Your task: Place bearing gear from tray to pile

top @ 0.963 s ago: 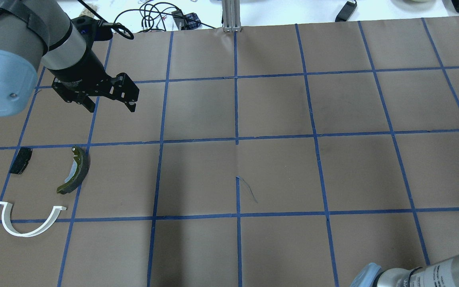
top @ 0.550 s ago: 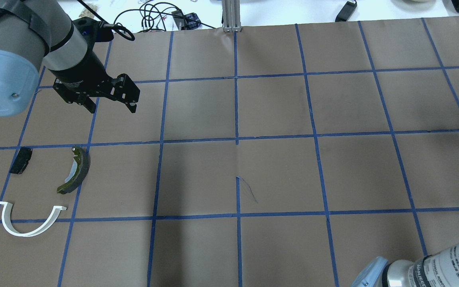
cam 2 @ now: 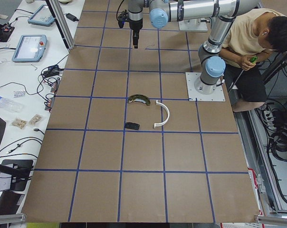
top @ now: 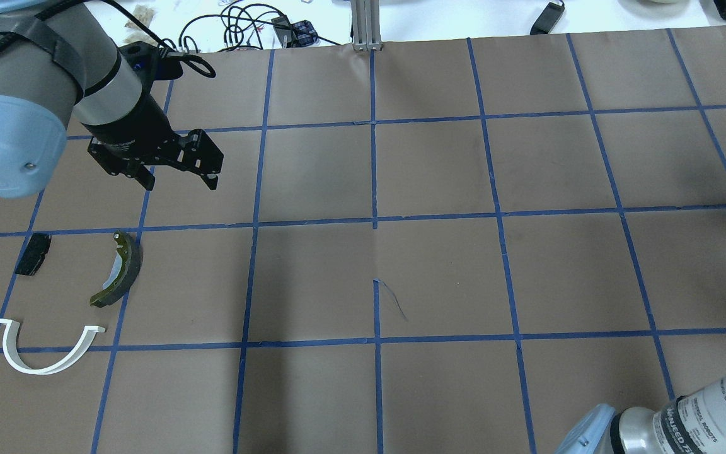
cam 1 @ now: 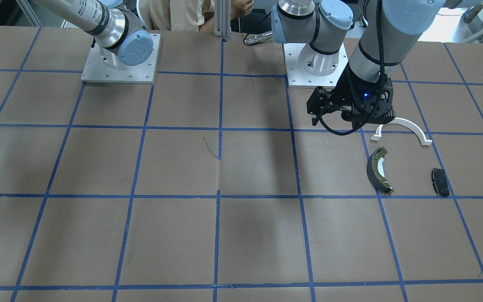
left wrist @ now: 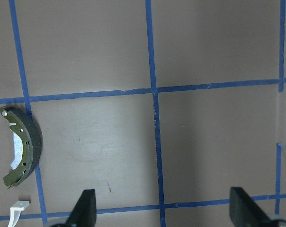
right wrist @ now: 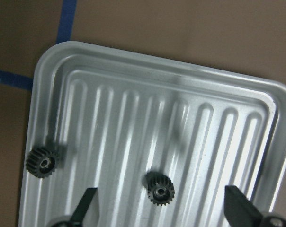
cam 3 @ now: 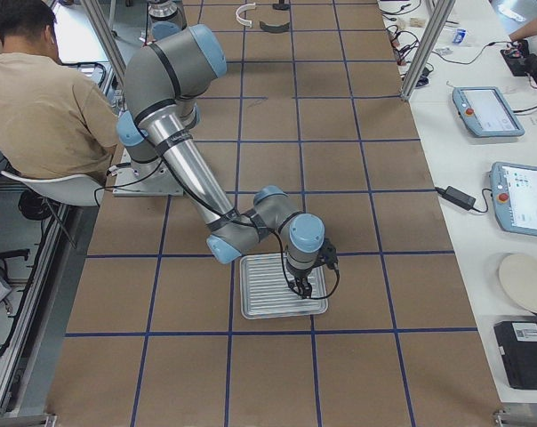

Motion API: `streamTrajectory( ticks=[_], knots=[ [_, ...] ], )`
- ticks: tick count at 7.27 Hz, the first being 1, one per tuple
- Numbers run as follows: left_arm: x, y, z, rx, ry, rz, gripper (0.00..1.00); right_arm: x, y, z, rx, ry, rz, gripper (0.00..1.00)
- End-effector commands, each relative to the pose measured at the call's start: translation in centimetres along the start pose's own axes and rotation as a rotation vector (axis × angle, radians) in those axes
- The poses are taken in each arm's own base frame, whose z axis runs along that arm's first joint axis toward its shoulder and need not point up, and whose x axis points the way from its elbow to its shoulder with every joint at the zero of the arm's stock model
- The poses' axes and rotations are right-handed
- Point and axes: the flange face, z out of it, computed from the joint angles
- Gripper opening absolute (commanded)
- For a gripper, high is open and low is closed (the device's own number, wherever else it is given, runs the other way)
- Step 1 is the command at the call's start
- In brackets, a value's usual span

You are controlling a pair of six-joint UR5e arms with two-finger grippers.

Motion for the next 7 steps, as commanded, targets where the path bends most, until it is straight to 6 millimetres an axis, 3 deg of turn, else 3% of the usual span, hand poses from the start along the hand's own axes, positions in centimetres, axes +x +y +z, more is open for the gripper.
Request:
streamTrajectory(
  ticks=[1,3,7],
  knots=[
    [-0.09,0.00,-0.03,0.004,-0.003,-0.001,1.00,0.02,0.08,1.37,-0.018,-0.013,0.025,0.84],
    [-0.01,0.04,0.04,0.003,-0.003,-0.001,1.00,0.15,0.06,2.35,-0.028,-0.022,0.023,0.77],
    [-0.01,0.02,0.03,0.004,-0.003,-0.001,1.00,0.29,0.36,2.33,-0.058,-0.007,0.018,0.54]
  ],
)
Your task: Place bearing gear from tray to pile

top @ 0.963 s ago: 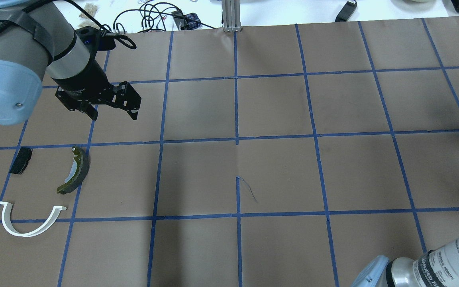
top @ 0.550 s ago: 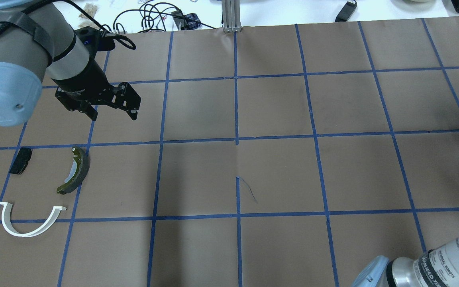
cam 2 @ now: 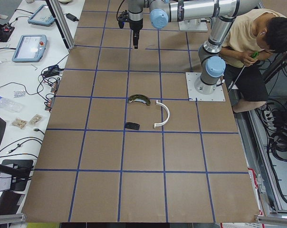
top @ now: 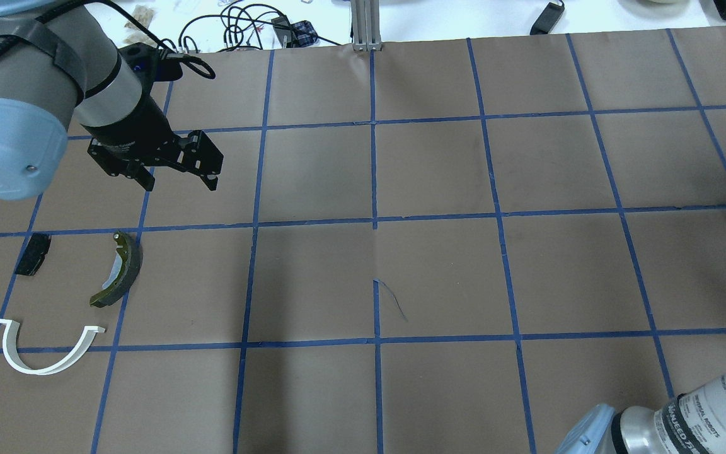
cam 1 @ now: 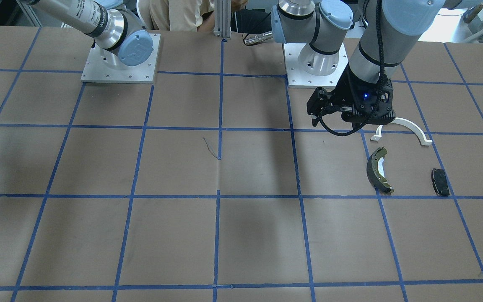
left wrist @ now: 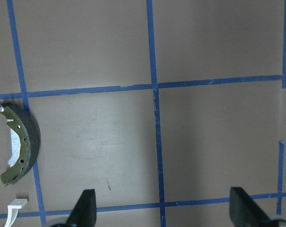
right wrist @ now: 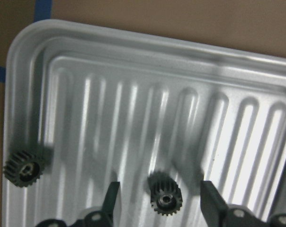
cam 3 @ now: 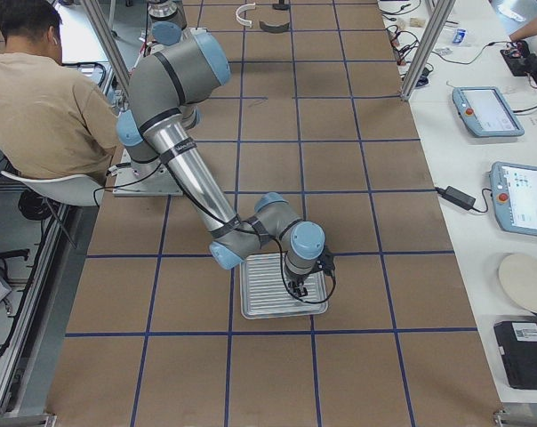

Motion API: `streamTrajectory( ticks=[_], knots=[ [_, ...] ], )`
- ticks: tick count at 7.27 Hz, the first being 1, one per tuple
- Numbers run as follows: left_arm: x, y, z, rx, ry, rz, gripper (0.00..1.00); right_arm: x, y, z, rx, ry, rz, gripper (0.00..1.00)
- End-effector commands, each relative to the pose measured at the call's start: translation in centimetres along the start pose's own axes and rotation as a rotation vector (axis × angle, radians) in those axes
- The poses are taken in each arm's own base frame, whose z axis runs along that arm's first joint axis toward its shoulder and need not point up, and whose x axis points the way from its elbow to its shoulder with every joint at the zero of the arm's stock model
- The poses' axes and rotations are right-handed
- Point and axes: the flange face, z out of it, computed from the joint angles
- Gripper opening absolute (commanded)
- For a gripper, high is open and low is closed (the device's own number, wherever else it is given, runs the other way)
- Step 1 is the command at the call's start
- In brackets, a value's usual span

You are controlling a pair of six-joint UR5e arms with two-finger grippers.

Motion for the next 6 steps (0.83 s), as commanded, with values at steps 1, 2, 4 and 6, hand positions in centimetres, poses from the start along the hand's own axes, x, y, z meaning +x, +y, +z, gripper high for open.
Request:
streamTrajectory(
  ticks=[1,2,4,6],
  knots=[
    [0.0,0.1,0.0,-0.001,-0.001,0.001,1.00,0.1,0.2,0.0,-0.014,0.009,0.000,0.47],
    [-0.1,0.0,0.0,-0.001,-0.001,-0.001,1.00,0.1,0.1,0.0,-0.012,0.013,0.003,0.21],
    [0.0,0.0,-0.1,-0.002,0.005,-0.010,1.00,0.3,0.0,0.1,-0.006,0.024,0.007,0.03],
    [0.0,0.0,0.0,-0.002,0.004,-0.009,1.00,0.0,-0.7,-2.9,0.022,0.081,0.022,0.00]
  ],
)
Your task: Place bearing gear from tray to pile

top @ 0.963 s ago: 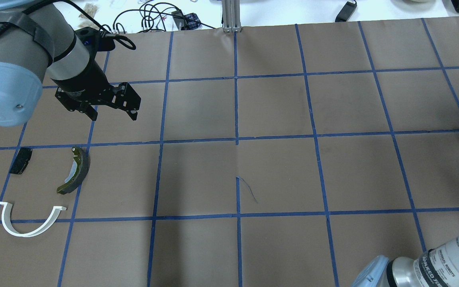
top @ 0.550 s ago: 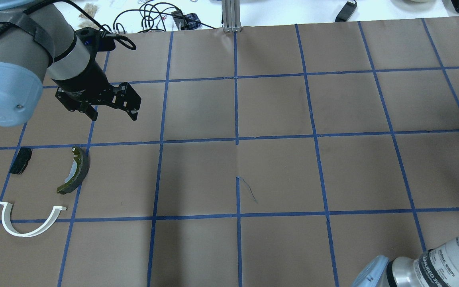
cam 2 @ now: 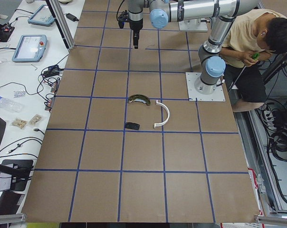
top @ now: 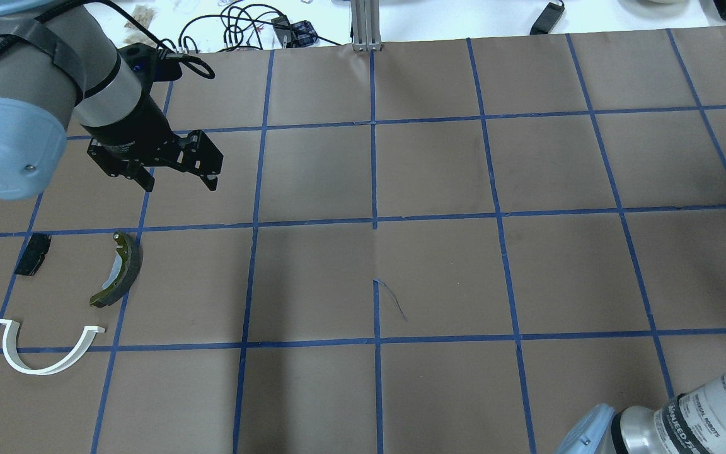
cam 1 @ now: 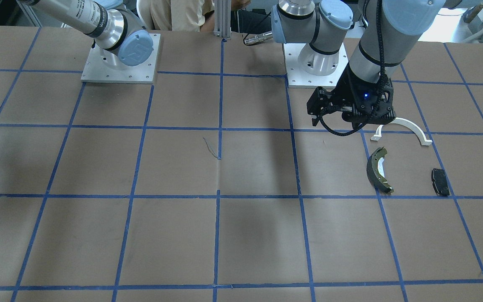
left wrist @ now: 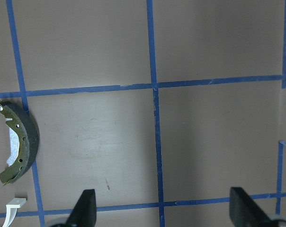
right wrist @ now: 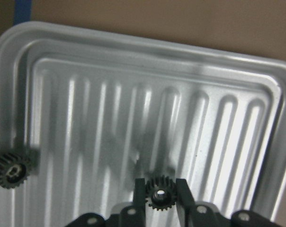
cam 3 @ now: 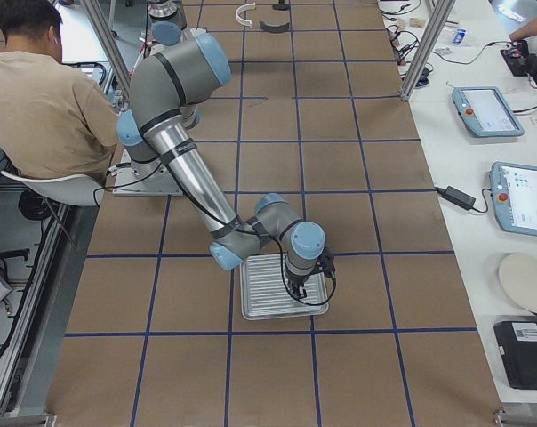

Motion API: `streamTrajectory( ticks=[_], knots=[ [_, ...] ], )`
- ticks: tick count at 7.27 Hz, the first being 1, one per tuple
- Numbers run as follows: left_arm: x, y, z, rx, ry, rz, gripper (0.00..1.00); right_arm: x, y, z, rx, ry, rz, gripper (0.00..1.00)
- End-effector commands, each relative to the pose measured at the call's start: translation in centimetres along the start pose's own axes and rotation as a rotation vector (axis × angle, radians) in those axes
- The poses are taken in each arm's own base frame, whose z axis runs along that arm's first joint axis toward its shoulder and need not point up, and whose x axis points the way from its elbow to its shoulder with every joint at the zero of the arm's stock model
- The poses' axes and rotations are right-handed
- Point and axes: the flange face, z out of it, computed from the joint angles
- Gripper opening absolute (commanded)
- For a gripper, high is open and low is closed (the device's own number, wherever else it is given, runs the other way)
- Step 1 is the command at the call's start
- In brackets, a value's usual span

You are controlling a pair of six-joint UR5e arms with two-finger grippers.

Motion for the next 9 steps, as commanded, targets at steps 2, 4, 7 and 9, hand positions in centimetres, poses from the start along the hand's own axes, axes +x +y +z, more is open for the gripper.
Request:
streamTrajectory(
  ticks=[2,4,7,9],
  knots=[
    [0.0,0.0,0.0,0.000,-0.001,0.001,1.00,-8.9,-7.6,-9.0,0.027,0.028,0.015,0.00],
    [0.0,0.0,0.1,-0.001,-0.002,0.005,1.00,-24.5,-15.7,-14.1,-0.001,-0.034,-0.008,0.00],
    [-0.1,0.0,0.0,-0.002,-0.007,0.005,1.00,-52.7,-23.0,-16.4,0.039,-0.096,-0.097,0.00],
    [0.0,-0.1,0.2,-0.004,-0.002,0.005,1.00,-67.5,-21.8,-17.2,0.039,-0.092,-0.098,0.00]
  ],
)
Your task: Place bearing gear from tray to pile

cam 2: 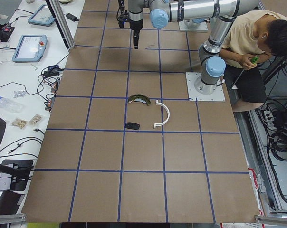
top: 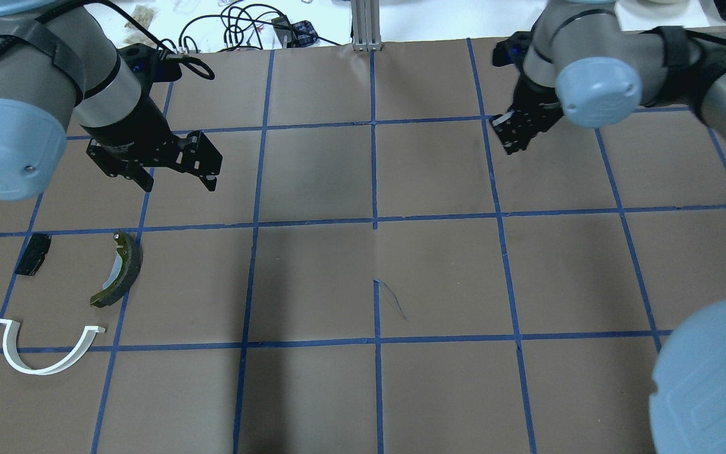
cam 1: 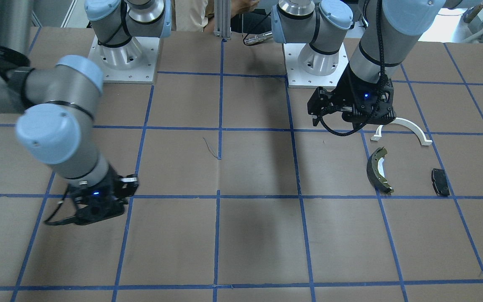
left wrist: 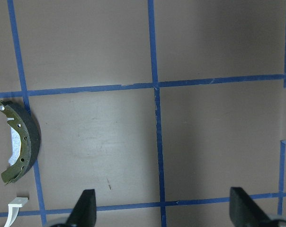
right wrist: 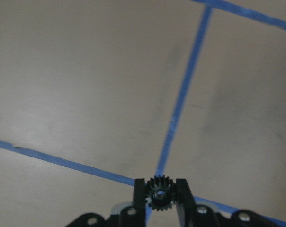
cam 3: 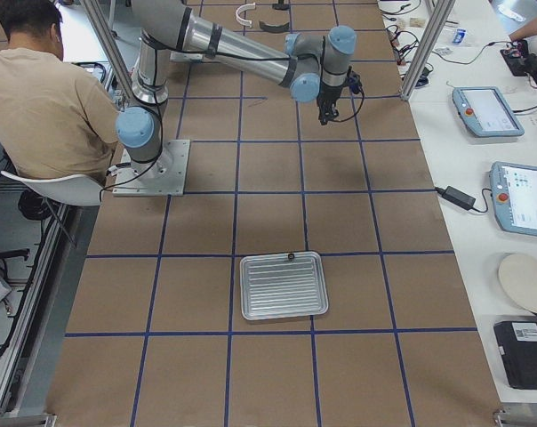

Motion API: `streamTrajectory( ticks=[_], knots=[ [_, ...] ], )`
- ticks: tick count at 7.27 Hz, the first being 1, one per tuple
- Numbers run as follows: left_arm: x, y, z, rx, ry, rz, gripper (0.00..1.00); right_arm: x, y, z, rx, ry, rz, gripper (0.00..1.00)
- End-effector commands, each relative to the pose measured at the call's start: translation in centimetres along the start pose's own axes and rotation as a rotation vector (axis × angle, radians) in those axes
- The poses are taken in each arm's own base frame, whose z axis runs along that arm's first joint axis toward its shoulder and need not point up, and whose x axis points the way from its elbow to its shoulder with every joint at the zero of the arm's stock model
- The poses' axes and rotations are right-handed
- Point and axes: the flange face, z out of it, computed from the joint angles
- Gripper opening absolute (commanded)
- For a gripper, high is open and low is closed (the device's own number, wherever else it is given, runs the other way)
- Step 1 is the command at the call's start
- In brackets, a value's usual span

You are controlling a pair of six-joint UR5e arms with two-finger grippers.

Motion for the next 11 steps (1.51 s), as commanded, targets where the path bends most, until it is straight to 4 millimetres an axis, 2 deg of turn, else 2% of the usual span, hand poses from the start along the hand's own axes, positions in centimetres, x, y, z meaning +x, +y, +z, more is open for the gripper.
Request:
streamTrajectory(
  ticks=[1,2,3,4,5,6,7,8,9,10,11],
  knots=[
    [0.0,0.0,0.2,-0.005,0.002,-0.001,1.00,-15.4,0.6,2.1,0.012,-0.003,0.045,0.00],
    [0.0,0.1,0.0,-0.003,-0.002,-0.001,1.00,-20.4,0.4,5.0,0.033,-0.007,0.103,0.01],
    [0.0,0.1,0.1,-0.004,-0.002,0.001,1.00,-23.8,0.5,8.0,0.050,-0.013,0.093,0.03],
    [0.0,0.0,0.1,-0.004,0.001,0.001,1.00,-25.3,0.6,10.7,0.033,-0.012,0.099,0.04],
    [0.0,-0.1,0.3,-0.006,0.004,-0.001,1.00,-26.4,0.9,10.8,0.043,-0.057,0.117,0.06],
    [0.0,0.2,0.1,-0.010,0.003,0.001,1.00,-26.6,1.4,10.5,0.045,-0.065,0.117,0.42],
    [0.2,0.0,0.3,-0.015,0.014,0.003,1.00,-26.0,1.4,9.6,0.060,-0.047,0.094,0.84],
    [0.1,-0.2,0.4,-0.017,0.010,0.002,1.00,-23.4,0.9,7.4,0.084,-0.045,0.059,1.00],
    [-0.2,-0.5,1.3,-0.037,0.006,-0.003,1.00,-17.8,0.1,5.1,0.081,-0.021,0.027,1.00],
    [-0.1,-1.2,2.2,-0.043,0.009,0.000,1.00,-9.7,-0.4,2.1,0.084,0.024,-0.105,1.00],
    [-0.2,-1.9,3.0,-0.056,0.013,-0.023,1.00,-0.9,0.1,0.1,0.067,0.031,-0.157,1.00]
  ],
)
